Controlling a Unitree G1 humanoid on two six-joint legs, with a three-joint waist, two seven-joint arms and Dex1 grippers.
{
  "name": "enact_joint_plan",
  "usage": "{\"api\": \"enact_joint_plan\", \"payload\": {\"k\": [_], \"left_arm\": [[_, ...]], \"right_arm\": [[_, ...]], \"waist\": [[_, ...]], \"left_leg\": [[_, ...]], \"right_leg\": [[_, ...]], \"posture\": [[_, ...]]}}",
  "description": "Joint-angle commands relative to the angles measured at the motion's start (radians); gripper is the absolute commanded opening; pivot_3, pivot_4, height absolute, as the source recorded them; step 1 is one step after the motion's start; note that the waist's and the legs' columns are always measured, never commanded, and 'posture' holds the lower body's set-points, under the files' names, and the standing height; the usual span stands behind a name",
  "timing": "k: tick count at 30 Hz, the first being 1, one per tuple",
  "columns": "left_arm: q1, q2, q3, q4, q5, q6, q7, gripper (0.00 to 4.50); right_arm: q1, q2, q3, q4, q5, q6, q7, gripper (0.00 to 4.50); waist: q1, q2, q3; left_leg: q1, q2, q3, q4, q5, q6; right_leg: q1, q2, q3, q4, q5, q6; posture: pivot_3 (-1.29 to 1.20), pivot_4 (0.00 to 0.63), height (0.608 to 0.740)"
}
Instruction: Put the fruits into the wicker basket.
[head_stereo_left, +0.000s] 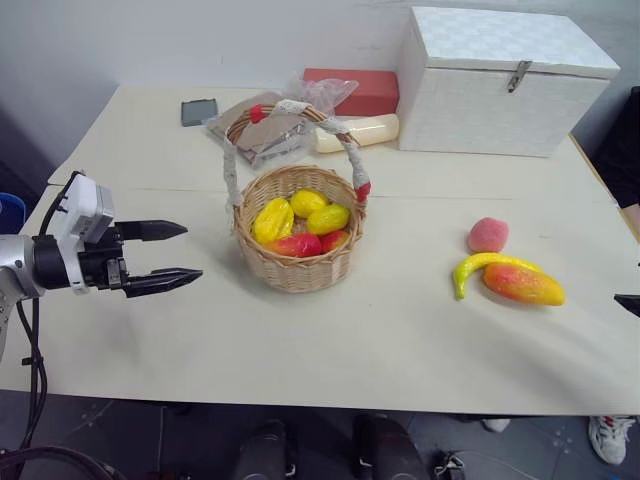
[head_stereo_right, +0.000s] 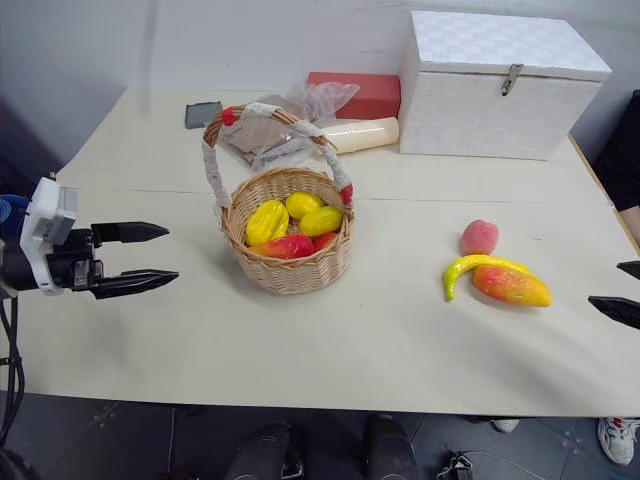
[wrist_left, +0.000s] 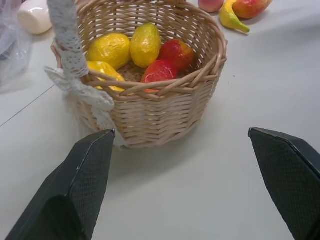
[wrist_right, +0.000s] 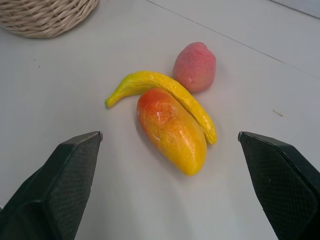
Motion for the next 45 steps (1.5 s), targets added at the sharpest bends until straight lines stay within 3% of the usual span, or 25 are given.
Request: {"api": "enact_joint_plan", "payload": {"k": [1,7,16,27,35,38,42,45], "left_arm": [[-0.027,0.003,0.008,-0.040,-0.040,0.028,0.000,4.50],[-0.114,0.025,-0.035,-0.192,-0.152,0.118,-0.045,4.50],[-0.234,-0.046,-0.171,-0.282,-0.215,0.155,-0.047,4.50],[-0.308,-0.086,-0.269,-0.275,-0.164,0.121,-0.048,4.50],[-0.332,-0.117,-0.277,-0.277,-0.161,0.124,-0.029,4.50],[-0.340,-0.123,-0.279,-0.271,-0.152,0.121,-0.023,4.50],[-0.343,-0.114,-0.271,-0.246,-0.137,0.126,-0.014,4.50],[-0.323,-0.111,-0.255,-0.235,-0.130,0.122,-0.008,4.50]], "right_arm": [[-0.009,0.004,-0.035,-0.048,0.017,0.007,-0.019,4.49],[0.027,0.075,0.005,-0.332,-0.010,-0.001,-0.130,4.49],[0.030,0.133,0.293,-0.580,-0.237,-0.041,-0.404,4.49],[-0.056,0.106,0.441,-0.486,-0.389,-0.074,-0.515,4.49],[-0.185,0.113,0.615,-0.260,-0.508,-0.187,-0.536,4.49],[-0.217,0.137,0.627,-0.209,-0.516,-0.209,-0.563,3.89],[-0.208,0.137,0.597,-0.243,-0.498,-0.215,-0.560,2.69],[-0.182,0.129,0.554,-0.313,-0.467,-0.181,-0.550,2.54]], "waist": [[0.000,0.000,0.000],[0.003,0.000,0.000],[0.003,0.000,0.000],[0.004,-0.001,0.000],[0.000,-0.001,0.000],[0.001,-0.001,0.000],[0.003,-0.001,0.000],[0.003,-0.001,0.000]], "left_leg": [[0.000,0.000,0.000,0.000,0.000,0.000],[0.000,0.000,0.000,0.001,0.000,0.000],[0.001,0.000,0.000,0.002,0.002,-0.001],[0.000,0.001,-0.001,0.002,0.003,-0.003],[0.001,0.001,0.000,0.003,0.004,-0.004],[0.001,0.001,0.000,0.003,0.004,-0.004],[0.001,0.001,0.000,0.003,0.004,-0.004],[0.001,0.002,0.000,0.003,0.004,-0.004]], "right_leg": [[0.000,0.000,0.000,0.000,0.000,0.000],[0.000,0.001,0.000,0.000,0.000,0.000],[0.001,0.002,0.002,0.001,0.000,0.001],[0.001,0.009,0.005,0.000,0.000,0.001],[0.001,0.010,0.006,0.000,0.000,0.001],[0.001,0.011,0.006,0.001,0.000,0.001],[0.001,0.010,0.006,0.001,0.000,0.001],[0.001,0.010,0.006,0.001,0.000,0.001]], "posture": [[0.00,0.150,0.740],[0.00,0.150,0.740],[0.00,0.150,0.740],[0.00,0.150,0.740],[0.00,0.150,0.740],[0.00,0.150,0.740],[0.00,0.150,0.740],[0.00,0.150,0.740]]}}
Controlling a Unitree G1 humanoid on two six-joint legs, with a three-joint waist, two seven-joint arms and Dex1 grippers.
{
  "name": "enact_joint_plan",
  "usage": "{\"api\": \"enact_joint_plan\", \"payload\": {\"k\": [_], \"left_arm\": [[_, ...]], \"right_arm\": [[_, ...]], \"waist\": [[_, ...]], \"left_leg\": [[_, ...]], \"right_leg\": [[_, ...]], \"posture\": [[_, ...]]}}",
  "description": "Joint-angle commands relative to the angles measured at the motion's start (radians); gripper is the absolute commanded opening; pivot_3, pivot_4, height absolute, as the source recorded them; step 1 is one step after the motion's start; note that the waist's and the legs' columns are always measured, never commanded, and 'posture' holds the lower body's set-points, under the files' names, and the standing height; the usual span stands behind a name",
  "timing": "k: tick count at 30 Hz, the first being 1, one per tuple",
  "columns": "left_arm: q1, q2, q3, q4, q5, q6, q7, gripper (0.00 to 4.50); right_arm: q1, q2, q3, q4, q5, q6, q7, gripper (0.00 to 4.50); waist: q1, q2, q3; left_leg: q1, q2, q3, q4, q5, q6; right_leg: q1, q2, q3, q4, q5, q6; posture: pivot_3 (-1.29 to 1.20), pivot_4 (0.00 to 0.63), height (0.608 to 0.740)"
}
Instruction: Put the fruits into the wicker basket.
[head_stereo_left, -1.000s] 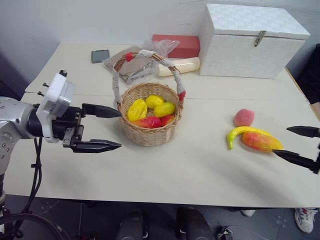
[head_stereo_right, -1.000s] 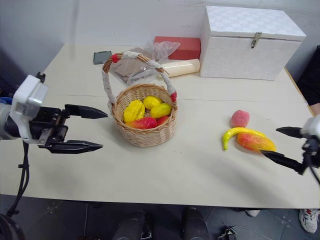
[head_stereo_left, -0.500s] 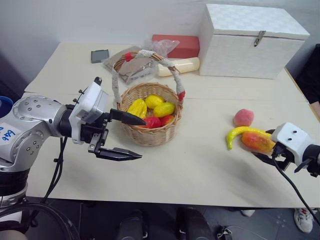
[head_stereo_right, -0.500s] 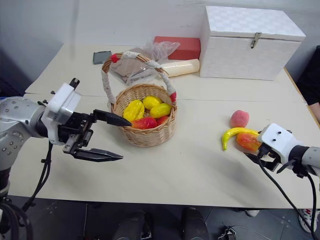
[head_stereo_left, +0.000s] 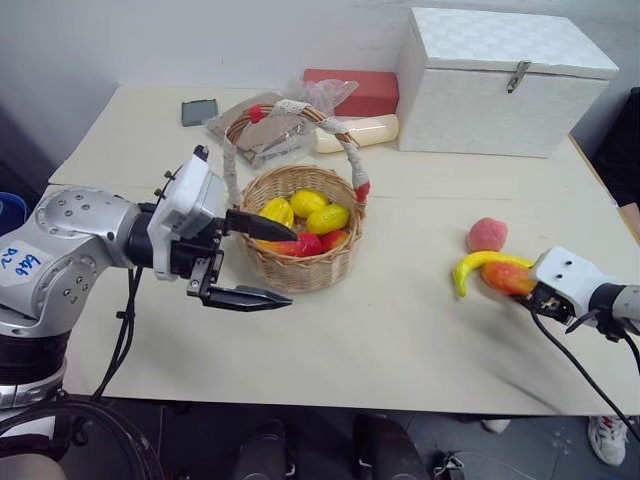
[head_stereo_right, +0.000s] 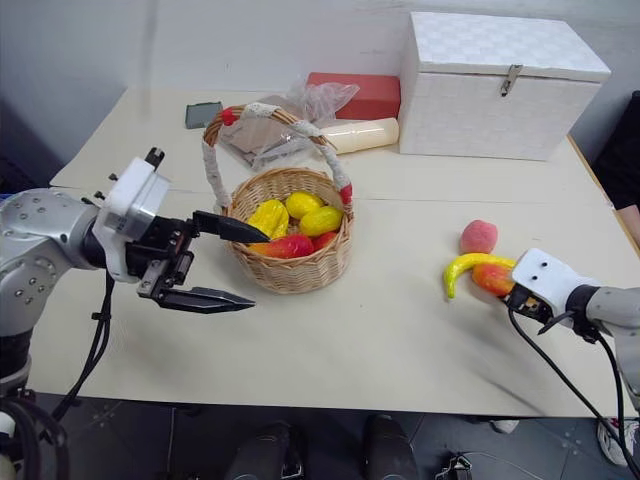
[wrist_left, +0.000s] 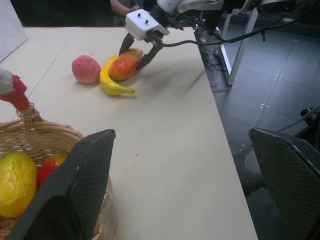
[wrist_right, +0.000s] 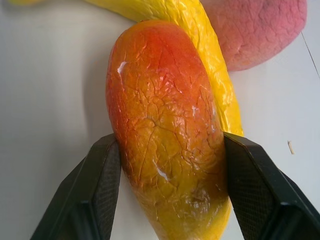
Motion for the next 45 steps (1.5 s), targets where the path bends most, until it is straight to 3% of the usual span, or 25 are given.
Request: {"api": "enact_joint_plan", "payload": {"k": [1,6,9,11,18,24,29,30,33,35,39,42,45], "left_arm": [[0.008,0.015,0.035,0.001,0.010,-0.012,0.010,4.50],[0.058,0.046,0.138,0.034,-0.031,0.031,0.039,4.50],[0.099,0.086,0.205,0.046,-0.041,0.051,0.041,4.50],[0.125,0.111,0.244,0.061,-0.041,0.057,0.040,4.50],[0.171,0.160,0.299,0.064,-0.032,0.048,0.045,4.50],[0.199,0.159,0.304,0.001,-0.047,0.050,0.065,4.50],[0.186,0.147,0.288,-0.029,-0.064,0.057,0.089,4.50],[0.182,0.143,0.281,-0.028,-0.066,0.055,0.090,4.50],[0.159,0.122,0.237,-0.009,-0.044,0.033,0.093,4.50],[0.135,0.103,0.207,-0.006,-0.040,0.025,0.093,4.50],[0.066,0.065,0.152,-0.001,-0.064,0.033,0.081,4.50],[0.016,0.021,0.098,0.000,-0.066,0.030,0.067,4.50],[-0.022,-0.027,0.045,-0.009,-0.050,0.020,0.060,4.50]], "right_arm": [[0.019,-0.003,-0.073,-0.083,0.039,0.028,0.006,2.54],[-0.021,0.015,-0.227,-0.395,0.427,0.349,0.104,2.54],[-0.168,0.020,-0.191,-0.508,0.603,0.509,0.068,2.54],[-0.313,0.094,-0.088,-0.539,0.659,0.585,-0.005,2.54],[-0.701,0.468,0.259,-0.442,0.599,0.666,-0.207,2.54],[-0.791,0.638,0.391,-0.270,0.482,0.600,-0.258,2.54],[-0.778,0.671,0.377,-0.264,0.502,0.617,-0.228,4.27],[-0.774,0.672,0.373,-0.274,0.504,0.618,-0.230,4.48],[-0.755,0.683,0.271,-0.337,0.580,0.658,-0.259,4.48],[-0.735,0.632,0.189,-0.391,0.634,0.698,-0.251,4.48],[-0.601,0.316,0.059,-0.492,0.662,0.714,-0.077,4.48],[-0.458,0.054,0.021,-0.437,0.535,0.582,0.048,4.48],[-0.349,-0.104,0.077,-0.327,0.345,0.348,0.117,4.48]], "waist": [[0.000,0.000,0.000],[-0.005,0.000,0.000],[-0.013,0.000,0.000],[-0.013,-0.001,0.001],[-0.025,-0.004,0.000],[-0.027,-0.006,-0.001],[-0.027,-0.006,-0.001],[-0.027,-0.006,-0.001],[-0.025,-0.006,-0.001],[-0.025,-0.006,-0.001],[-0.003,-0.006,-0.001],[0.002,-0.006,-0.001],[-0.004,-0.007,0.000]], "left_leg": [[0.000,0.000,0.000,0.000,0.000,0.000],[0.000,0.001,0.000,0.000,0.000,0.000],[0.001,0.003,-0.002,0.000,0.000,-0.001],[0.001,0.002,-0.003,0.000,0.000,-0.001],[-0.004,0.002,-0.003,-0.001,0.000,-0.002],[-0.005,0.001,-0.003,-0.001,-0.001,0.000],[-0.005,0.001,-0.002,-0.001,-0.001,0.000],[-0.005,0.002,-0.002,-0.001,-0.001,0.000],[-0.004,0.001,-0.002,-0.001,-0.001,0.000],[-0.004,0.001,-0.002,-0.001,-0.001,0.000],[-0.005,0.001,-0.003,-0.001,-0.002,0.002],[-0.005,0.000,-0.001,-0.001,-0.004,0.003],[-0.003,-0.003,0.002,-0.001,-0.004,0.004]], "right_leg": [[0.000,0.000,0.000,0.000,0.000,0.000],[0.000,0.001,0.000,0.000,0.000,0.000],[-0.001,0.002,0.003,0.001,0.000,-0.001],[-0.001,0.001,0.002,0.001,0.000,-0.001],[-0.006,0.000,0.002,0.004,-0.001,-0.003],[-0.005,-0.001,0.001,0.004,0.000,-0.002],[-0.005,0.000,0.001,0.004,0.000,-0.001],[-0.005,0.000,0.002,0.004,0.000,-0.001],[-0.005,0.000,0.002,0.005,0.000,-0.001],[-0.005,0.000,0.002,0.005,0.000,-0.001],[-0.004,0.000,0.001,0.002,0.000,0.000],[-0.003,0.000,0.002,-0.001,0.001,0.001],[-0.003,0.000,0.003,-0.003,0.002,0.002]], "posture": [[0.00,0.150,0.740],[0.00,0.150,0.740],[0.00,0.150,0.740],[0.00,0.150,0.740],[0.00,0.150,0.740],[0.00,0.150,0.740],[0.00,0.150,0.740],[0.00,0.150,0.740],[0.00,0.150,0.740],[0.00,0.150,0.740],[0.00,0.150,0.740],[0.00,0.150,0.740],[0.00,0.150,0.740]]}}
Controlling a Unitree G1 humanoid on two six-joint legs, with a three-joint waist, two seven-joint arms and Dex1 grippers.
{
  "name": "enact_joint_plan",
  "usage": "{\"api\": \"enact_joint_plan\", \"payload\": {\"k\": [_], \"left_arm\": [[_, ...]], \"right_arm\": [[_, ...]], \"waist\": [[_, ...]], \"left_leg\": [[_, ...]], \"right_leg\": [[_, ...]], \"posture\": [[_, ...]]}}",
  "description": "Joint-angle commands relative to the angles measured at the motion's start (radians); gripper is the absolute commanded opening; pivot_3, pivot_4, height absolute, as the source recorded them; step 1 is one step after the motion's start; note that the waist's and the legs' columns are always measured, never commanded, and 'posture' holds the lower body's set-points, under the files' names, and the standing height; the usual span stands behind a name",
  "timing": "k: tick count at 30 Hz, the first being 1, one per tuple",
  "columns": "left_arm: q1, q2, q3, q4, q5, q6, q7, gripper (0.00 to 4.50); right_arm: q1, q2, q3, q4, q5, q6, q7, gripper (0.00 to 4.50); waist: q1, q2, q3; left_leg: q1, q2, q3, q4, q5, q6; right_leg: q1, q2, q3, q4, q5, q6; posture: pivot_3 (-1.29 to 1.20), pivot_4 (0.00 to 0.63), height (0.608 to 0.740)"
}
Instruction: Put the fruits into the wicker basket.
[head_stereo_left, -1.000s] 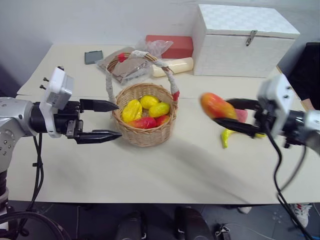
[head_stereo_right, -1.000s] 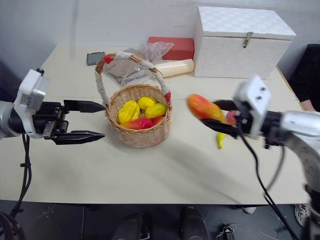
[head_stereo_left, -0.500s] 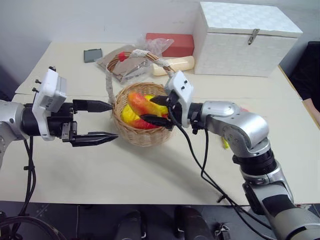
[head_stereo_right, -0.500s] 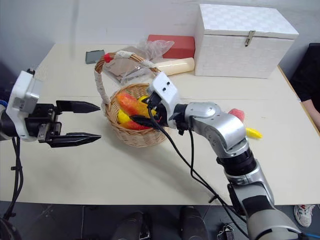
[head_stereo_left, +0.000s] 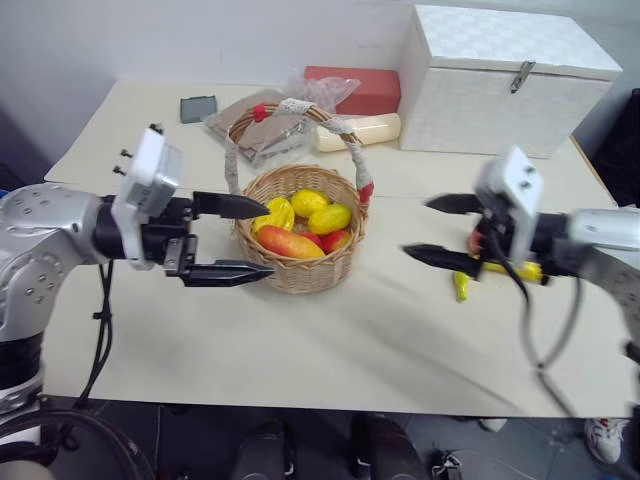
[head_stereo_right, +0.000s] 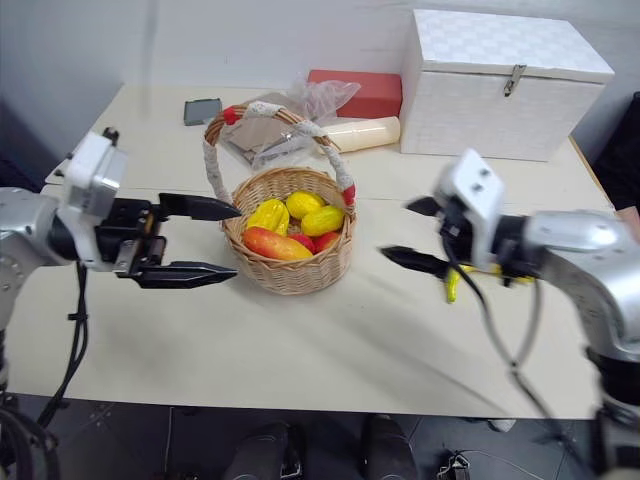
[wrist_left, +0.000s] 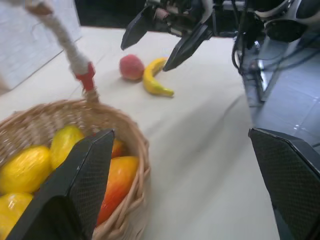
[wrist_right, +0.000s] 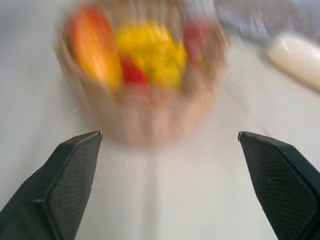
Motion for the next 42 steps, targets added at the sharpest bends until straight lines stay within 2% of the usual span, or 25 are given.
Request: {"api": "enact_joint_plan", "payload": {"k": [1,5,8,11,14,18,28,31,34,36,39,42], "left_arm": [[-0.043,-0.038,-0.048,-0.020,0.000,-0.023,-0.012,4.50],[-0.068,-0.063,-0.071,-0.021,0.002,-0.029,-0.024,4.50],[-0.080,-0.067,-0.073,-0.024,0.003,-0.028,-0.026,4.50],[-0.079,-0.060,-0.066,-0.029,0.004,-0.032,-0.027,4.50],[-0.065,-0.048,-0.054,-0.034,0.009,-0.038,-0.026,4.50],[-0.043,-0.036,-0.037,-0.043,0.009,-0.042,-0.011,4.50],[-0.029,-0.019,-0.016,-0.049,0.005,-0.041,0.007,4.50],[-0.036,-0.021,-0.020,-0.049,0.005,-0.038,0.011,4.50],[-0.039,-0.021,-0.023,-0.051,0.003,-0.035,0.013,4.50],[-0.040,-0.020,-0.023,-0.050,0.002,-0.034,0.014,4.50],[-0.036,-0.008,-0.010,-0.037,0.005,-0.029,0.016,4.50],[-0.008,0.025,0.043,-0.009,-0.007,-0.008,0.022,4.50]], "right_arm": [[0.058,-0.107,0.048,0.111,-0.206,-0.265,0.068,4.48],[0.020,-0.064,0.123,0.257,-0.304,-0.365,0.052,4.48],[-0.005,-0.047,0.219,0.420,-0.443,-0.506,0.057,4.48],[-0.042,-0.012,0.248,0.534,-0.490,-0.559,0.054,4.48],[-0.076,0.017,0.269,0.631,-0.554,-0.620,0.032,3.85],[-0.102,0.049,0.270,0.688,-0.579,-0.654,0.032,2.48],[-0.116,0.099,0.272,0.761,-0.611,-0.680,0.044,2.48],[-0.116,0.114,0.270,0.780,-0.617,-0.693,0.049,1.85],[-0.105,0.116,0.257,0.766,-0.604,-0.693,0.057,0.91],[-0.099,0.117,0.249,0.757,-0.599,-0.689,0.062,0.46],[-0.062,0.126,0.164,0.622,-0.452,-0.607,0.141,0.37],[-0.028,0.136,0.080,0.339,-0.213,-0.362,0.221,0.37]], "waist": [[-0.009,-0.001,0.000],[-0.032,-0.001,0.001],[-0.030,-0.001,0.001],[-0.026,-0.001,0.001],[-0.025,0.000,0.001],[-0.026,0.000,0.001],[-0.026,0.000,0.001],[-0.026,0.000,0.001],[-0.026,0.000,0.001],[-0.026,0.000,0.001],[-0.025,0.000,0.001],[-0.028,0.001,0.002]], "left_leg": [[0.002,0.000,0.003,0.000,0.000,0.000],[0.006,0.002,0.006,0.000,0.002,-0.003],[0.007,0.003,0.008,-0.001,0.002,-0.004],[0.007,0.004,0.008,-0.001,0.002,-0.004],[0.007,0.004,0.008,0.000,0.002,-0.003],[0.007,0.004,0.008,0.000,0.002,-0.003],[0.007,0.004,0.007,0.000,0.002,-0.003],[0.007,0.004,0.008,0.000,0.002,-0.003],[0.007,0.004,0.007,0.000,0.002,-0.003],[0.007,0.004,0.007,0.000,0.002,-0.003],[0.007,0.004,0.007,0.000,0.002,-0.003],[0.007,0.005,0.007,0.000,0.002,-0.003]], "right_leg": [[0.000,0.001,0.002,0.000,0.000,0.000],[-0.001,0.002,0.006,0.003,0.000,-0.001],[-0.002,0.003,0.009,0.004,-0.001,-0.001],[-0.002,0.003,0.009,0.004,-0.001,-0.001],[-0.002,0.002,0.010,0.004,-0.001,-0.001],[-0.002,0.002,0.010,0.004,-0.001,-0.001],[-0.002,0.002,0.010,0.004,-0.001,-0.001],[-0.002,0.002,0.010,0.004,-0.001,-0.001],[-0.001,0.002,0.010,0.004,-0.001,-0.001],[-0.001,0.002,0.010,0.004,-0.001,-0.001],[-0.002,0.002,0.010,0.004,-0.001,-0.001],[-0.002,0.002,0.010,0.005,-0.001,-0.001]], "posture": [[0.00,0.150,0.740],[0.00,0.150,0.740],[0.00,0.150,0.740],[0.00,0.150,0.740],[0.00,0.150,0.740],[0.00,0.150,0.740],[0.00,0.150,0.740],[0.00,0.150,0.740],[0.00,0.150,0.740],[0.00,0.150,0.740],[0.00,0.150,0.740],[0.00,0.150,0.740]]}}
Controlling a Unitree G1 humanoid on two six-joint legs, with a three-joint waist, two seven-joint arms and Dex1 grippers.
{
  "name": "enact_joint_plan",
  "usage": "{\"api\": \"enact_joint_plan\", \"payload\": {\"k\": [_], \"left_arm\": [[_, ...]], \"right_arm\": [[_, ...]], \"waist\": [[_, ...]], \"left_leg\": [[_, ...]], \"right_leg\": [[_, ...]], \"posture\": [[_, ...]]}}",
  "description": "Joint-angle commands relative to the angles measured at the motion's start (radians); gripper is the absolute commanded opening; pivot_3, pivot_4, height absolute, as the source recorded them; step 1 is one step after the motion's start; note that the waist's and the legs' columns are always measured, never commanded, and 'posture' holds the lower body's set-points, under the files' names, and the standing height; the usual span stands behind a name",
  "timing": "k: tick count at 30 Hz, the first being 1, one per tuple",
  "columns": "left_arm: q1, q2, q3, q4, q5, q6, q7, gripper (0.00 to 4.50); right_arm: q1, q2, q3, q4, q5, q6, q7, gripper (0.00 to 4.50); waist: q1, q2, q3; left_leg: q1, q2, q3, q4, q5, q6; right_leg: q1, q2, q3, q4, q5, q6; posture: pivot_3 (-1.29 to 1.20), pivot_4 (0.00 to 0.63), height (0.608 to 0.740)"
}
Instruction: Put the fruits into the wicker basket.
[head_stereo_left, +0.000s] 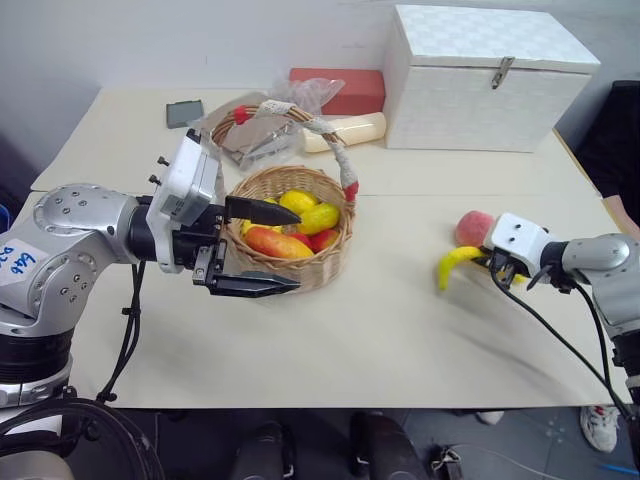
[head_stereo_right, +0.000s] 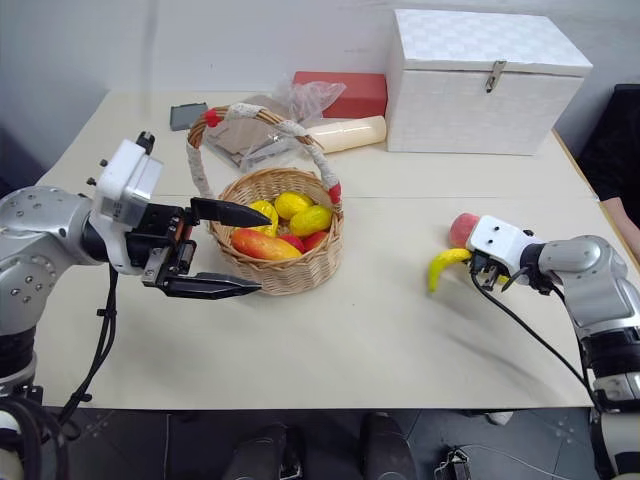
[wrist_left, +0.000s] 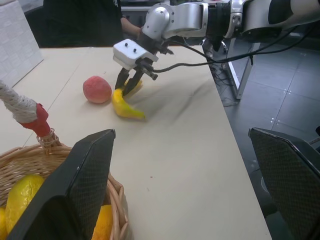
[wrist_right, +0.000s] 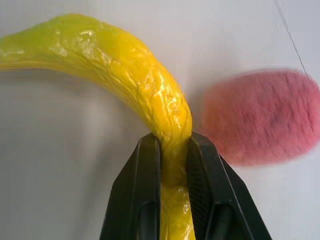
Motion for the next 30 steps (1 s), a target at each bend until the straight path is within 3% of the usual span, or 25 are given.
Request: {"api": "enact_joint_plan", "payload": {"k": [1,5,9,15,19,23,26,30], "left_arm": [[0.026,0.052,0.103,0.028,-0.017,0.020,0.010,4.50],[0.082,0.109,0.184,0.057,-0.018,0.040,0.012,4.50],[0.147,0.170,0.258,0.066,-0.013,0.042,-0.007,4.50],[0.173,0.186,0.298,0.046,-0.025,0.041,0.005,4.50],[0.184,0.177,0.304,0.014,-0.036,0.041,0.024,4.50],[0.193,0.169,0.307,-0.003,-0.041,0.034,0.036,4.50],[0.191,0.157,0.299,-0.007,-0.043,0.026,0.045,4.50],[0.164,0.132,0.245,-0.001,-0.025,0.001,0.045,4.50]], "right_arm": [[0.003,0.003,-0.096,-0.322,0.252,0.232,0.066,0.37],[-0.063,0.089,-0.095,-0.544,0.436,0.462,-0.026,0.37],[-0.255,0.289,-0.045,-0.575,0.497,0.626,-0.223,0.37],[-0.451,0.515,0.149,-0.420,0.316,0.535,-0.372,0.37],[-0.517,0.595,0.225,-0.253,0.201,0.434,-0.404,0.37],[-0.531,0.623,0.247,-0.183,0.131,0.365,-0.410,1.72],[-0.497,0.612,0.204,-0.293,0.204,0.402,-0.346,2.68],[-0.445,0.593,0.119,-0.436,0.288,0.523,-0.370,2.68]], "waist": [[-0.005,0.001,0.000],[-0.003,0.001,0.000],[-0.002,0.001,0.000],[-0.001,0.000,0.000],[-0.003,0.000,0.000],[-0.006,0.000,0.000],[-0.006,0.000,0.000],[-0.005,0.000,0.000]], "left_leg": [[0.000,0.000,0.000,0.000,0.000,0.000],[0.002,0.002,0.000,0.000,-0.001,-0.001],[0.001,0.001,0.000,0.000,-0.001,-0.001],[-0.003,0.000,-0.002,0.000,-0.002,-0.001],[-0.007,-0.001,0.000,0.000,-0.002,0.000],[-0.007,-0.001,0.001,0.000,-0.002,0.000],[-0.007,0.000,0.002,0.000,-0.002,0.000],[-0.008,0.000,0.002,0.000,-0.002,-0.001]], "right_leg": [[0.000,0.000,0.001,0.001,0.000,0.000],[0.000,0.001,0.001,0.001,0.000,-0.001],[-0.001,0.000,0.001,0.001,0.000,-0.001],[-0.003,-0.001,-0.001,0.002,-0.001,-0.002],[-0.008,-0.001,0.000,0.007,-0.001,-0.001],[-0.010,-0.001,0.001,0.008,-0.001,-0.001],[-0.011,0.000,0.002,0.008,-0.001,-0.001],[-0.011,0.000,0.003,0.008,-0.001,-0.001]], "posture": [[0.00,0.150,0.740],[0.00,0.150,0.740],[0.00,0.150,0.740],[0.00,0.150,0.740],[0.00,0.150,0.740],[0.00,0.150,0.740],[0.00,0.150,0.740],[0.00,0.150,0.740]]}}
